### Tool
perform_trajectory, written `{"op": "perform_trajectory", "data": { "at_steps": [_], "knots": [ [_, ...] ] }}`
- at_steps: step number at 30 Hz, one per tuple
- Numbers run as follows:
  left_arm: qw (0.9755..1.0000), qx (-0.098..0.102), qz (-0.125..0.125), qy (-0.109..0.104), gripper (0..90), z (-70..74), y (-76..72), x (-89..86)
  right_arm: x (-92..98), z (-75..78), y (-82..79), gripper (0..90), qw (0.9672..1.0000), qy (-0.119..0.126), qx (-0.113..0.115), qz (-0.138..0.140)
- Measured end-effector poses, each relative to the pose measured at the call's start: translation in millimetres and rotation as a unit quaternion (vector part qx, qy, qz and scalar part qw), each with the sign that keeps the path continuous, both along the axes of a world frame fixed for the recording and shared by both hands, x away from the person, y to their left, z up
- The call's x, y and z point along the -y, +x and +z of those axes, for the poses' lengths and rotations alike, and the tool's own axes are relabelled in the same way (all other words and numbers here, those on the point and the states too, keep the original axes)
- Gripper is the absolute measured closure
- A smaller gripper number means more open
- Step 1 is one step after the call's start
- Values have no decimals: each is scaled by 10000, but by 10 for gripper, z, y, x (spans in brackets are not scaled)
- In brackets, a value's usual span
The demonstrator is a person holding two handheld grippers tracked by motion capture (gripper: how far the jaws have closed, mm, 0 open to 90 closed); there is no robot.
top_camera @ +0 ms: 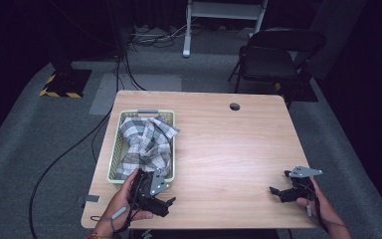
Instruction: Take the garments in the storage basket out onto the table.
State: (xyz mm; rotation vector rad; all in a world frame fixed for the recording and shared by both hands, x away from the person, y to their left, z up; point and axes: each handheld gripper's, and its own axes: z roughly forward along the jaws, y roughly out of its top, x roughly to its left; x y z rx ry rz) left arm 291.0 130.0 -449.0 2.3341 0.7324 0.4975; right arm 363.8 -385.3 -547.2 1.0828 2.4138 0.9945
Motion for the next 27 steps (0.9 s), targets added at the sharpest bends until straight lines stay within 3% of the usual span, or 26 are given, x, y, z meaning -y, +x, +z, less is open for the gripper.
{"op": "perform_trajectory", "data": {
  "at_steps": [3, 27],
  "knots": [
    [9999, 22, 68, 84, 45, 7, 43, -10, 0, 0, 0, 1, 10000, 0, -2, 0],
    [9984, 59, 530, -159, 40, 97, 311, -199, 0, 0, 0, 1, 10000, 0, -2, 0]
  ]
}}
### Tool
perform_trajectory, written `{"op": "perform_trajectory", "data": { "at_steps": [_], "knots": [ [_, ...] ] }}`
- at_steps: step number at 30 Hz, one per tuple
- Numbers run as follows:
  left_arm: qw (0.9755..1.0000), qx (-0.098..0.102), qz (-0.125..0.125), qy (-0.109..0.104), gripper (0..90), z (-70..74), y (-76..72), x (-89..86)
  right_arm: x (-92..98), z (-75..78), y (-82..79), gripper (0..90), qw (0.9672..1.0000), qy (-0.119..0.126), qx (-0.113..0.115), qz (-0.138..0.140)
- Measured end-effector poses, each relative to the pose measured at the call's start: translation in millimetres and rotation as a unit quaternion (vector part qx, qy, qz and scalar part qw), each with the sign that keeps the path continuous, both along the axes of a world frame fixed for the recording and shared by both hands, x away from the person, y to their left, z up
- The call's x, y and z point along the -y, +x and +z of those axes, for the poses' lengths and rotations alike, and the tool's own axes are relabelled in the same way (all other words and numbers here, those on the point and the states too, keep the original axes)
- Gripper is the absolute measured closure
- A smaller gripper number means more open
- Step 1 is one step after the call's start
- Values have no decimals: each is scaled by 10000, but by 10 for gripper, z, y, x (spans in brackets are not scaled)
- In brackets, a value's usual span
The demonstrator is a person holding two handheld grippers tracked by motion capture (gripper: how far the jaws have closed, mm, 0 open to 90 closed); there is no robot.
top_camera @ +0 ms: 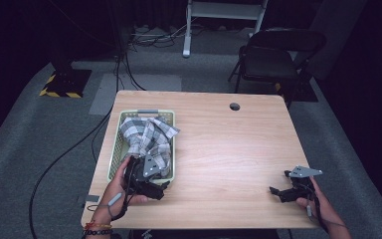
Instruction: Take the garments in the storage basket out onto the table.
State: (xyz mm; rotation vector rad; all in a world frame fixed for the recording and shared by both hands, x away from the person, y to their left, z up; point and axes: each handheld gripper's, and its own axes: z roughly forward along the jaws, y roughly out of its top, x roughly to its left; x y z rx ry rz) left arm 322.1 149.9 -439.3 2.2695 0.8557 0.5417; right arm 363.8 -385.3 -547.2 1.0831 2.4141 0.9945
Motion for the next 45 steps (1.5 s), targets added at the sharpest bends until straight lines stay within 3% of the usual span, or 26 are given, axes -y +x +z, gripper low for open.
{"op": "perform_trajectory", "data": {
  "at_steps": [8, 18, 27, 37, 45],
  "knots": [
    [9998, 46, 198, -87, 40, 36, 66, -90, 0, 0, 0, 1, 10000, 0, 0, 0],
    [9973, 161, 717, -68, 39, 95, 237, -233, 0, 0, 0, 1, 10000, 0, 2, 1],
    [9959, 69, 895, -90, 37, 70, 347, -292, 0, 0, 0, 1, 10000, -1, 1, 0],
    [9926, -66, 1211, -102, 36, 15, 487, -345, 0, 0, 0, 1, 10000, 0, 1, 0],
    [9864, -410, 1592, -71, 35, -74, 629, -377, 0, 0, 0, 1, 10000, 0, 0, 0]
  ]
}}
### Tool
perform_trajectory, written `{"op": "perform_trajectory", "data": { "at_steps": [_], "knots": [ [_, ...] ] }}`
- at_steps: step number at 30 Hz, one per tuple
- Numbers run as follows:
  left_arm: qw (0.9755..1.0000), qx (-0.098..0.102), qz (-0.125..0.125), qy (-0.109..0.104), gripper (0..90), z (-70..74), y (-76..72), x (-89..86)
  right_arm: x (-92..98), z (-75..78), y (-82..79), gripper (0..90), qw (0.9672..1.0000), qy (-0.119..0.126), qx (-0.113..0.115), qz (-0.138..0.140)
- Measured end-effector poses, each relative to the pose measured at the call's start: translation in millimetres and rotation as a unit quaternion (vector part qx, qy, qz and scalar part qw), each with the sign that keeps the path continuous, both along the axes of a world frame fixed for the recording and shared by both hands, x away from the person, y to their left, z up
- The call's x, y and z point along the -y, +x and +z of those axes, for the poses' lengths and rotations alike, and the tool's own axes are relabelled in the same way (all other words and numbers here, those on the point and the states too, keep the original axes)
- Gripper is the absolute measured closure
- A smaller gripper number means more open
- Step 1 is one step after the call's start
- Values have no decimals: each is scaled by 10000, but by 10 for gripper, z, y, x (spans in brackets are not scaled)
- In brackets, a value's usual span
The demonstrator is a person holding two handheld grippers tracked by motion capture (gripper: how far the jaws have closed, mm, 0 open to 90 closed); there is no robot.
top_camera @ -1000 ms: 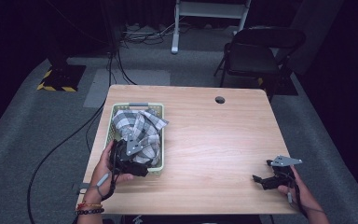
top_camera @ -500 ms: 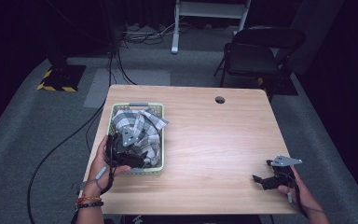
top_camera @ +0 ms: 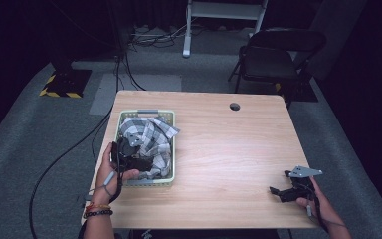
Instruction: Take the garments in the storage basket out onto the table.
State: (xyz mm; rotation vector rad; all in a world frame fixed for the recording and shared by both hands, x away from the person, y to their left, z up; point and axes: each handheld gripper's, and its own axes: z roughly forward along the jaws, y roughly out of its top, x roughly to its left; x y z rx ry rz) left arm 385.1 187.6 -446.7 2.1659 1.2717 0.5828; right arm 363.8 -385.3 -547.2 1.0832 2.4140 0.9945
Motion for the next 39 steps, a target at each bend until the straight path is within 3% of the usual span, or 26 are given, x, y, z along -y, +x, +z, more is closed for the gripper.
{"op": "perform_trajectory", "data": {
  "at_steps": [5, 8, 10, 12, 16, 20, 22, 26, 39],
  "knots": [
    [9999, -107, 110, 56, 22, -34, 78, 5, 0, 0, 0, 1, 10000, 0, 0, 0],
    [9995, -206, 234, -23, 23, -60, 139, -8, 0, 0, 0, 1, 10000, 0, 1, 0],
    [9987, -384, 339, 5, 25, -108, 211, -12, 0, 0, 0, 1, 10000, 0, 1, 0],
    [9983, -441, 384, 14, 26, -131, 241, -14, 0, 0, 0, 1, 10000, 0, 1, 1],
    [9961, -721, 502, -60, 34, -216, 344, -16, 0, 0, 0, 1, 10000, -1, 1, 1],
    [9918, -1081, 680, 63, 40, -279, 455, 12, 0, 0, 0, 1, 10000, 0, 1, 1],
    [9922, -1038, 695, 33, 37, -285, 481, 40, 0, 0, 0, 1, 10000, 0, 0, 1],
    [9909, -1136, 714, 140, 33, -328, 542, 83, 0, 0, 0, 1, 10000, 0, 0, 1],
    [9900, -1215, 692, 180, 38, -392, 579, 44, 0, 0, 0, 1, 10000, -1, 1, 1]
  ]
}}
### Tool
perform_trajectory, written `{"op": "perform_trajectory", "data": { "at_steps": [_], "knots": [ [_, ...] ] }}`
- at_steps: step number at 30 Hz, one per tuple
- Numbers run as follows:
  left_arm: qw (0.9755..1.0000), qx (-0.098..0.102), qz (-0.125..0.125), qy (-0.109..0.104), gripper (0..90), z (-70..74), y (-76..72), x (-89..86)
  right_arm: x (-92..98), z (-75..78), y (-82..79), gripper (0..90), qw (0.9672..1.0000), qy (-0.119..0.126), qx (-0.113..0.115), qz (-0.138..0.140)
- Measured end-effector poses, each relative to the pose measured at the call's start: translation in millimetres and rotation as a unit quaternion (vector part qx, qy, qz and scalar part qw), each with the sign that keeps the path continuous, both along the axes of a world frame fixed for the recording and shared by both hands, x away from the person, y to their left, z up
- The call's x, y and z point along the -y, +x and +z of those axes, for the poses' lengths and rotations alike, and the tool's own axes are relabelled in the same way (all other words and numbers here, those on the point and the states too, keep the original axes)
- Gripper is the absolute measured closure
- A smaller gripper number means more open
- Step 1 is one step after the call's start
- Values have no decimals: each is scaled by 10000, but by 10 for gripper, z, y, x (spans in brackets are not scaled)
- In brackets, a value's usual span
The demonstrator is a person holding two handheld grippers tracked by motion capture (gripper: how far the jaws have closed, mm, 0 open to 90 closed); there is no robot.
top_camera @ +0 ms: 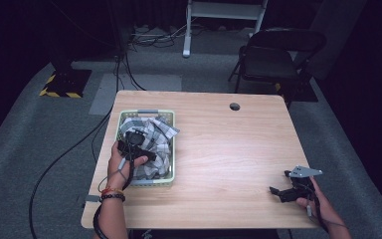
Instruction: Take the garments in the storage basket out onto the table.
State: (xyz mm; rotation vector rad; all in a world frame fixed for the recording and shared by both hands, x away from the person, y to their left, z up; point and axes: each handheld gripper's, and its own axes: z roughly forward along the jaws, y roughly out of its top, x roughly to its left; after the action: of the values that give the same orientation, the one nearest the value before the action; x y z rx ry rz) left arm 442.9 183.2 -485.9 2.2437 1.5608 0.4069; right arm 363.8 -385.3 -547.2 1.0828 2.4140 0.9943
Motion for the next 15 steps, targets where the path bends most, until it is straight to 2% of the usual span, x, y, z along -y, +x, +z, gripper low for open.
{"op": "perform_trajectory", "data": {
  "at_steps": [5, 15],
  "knots": [
    [10000, -63, -49, 20, 69, -19, 10, 10, 0, 0, -1, 1, 10000, 1, -3, -2],
    [9998, -159, -114, 72, 370, -38, 23, 22, 0, 0, 0, 1, 10000, 0, 0, 0]
  ]
}}
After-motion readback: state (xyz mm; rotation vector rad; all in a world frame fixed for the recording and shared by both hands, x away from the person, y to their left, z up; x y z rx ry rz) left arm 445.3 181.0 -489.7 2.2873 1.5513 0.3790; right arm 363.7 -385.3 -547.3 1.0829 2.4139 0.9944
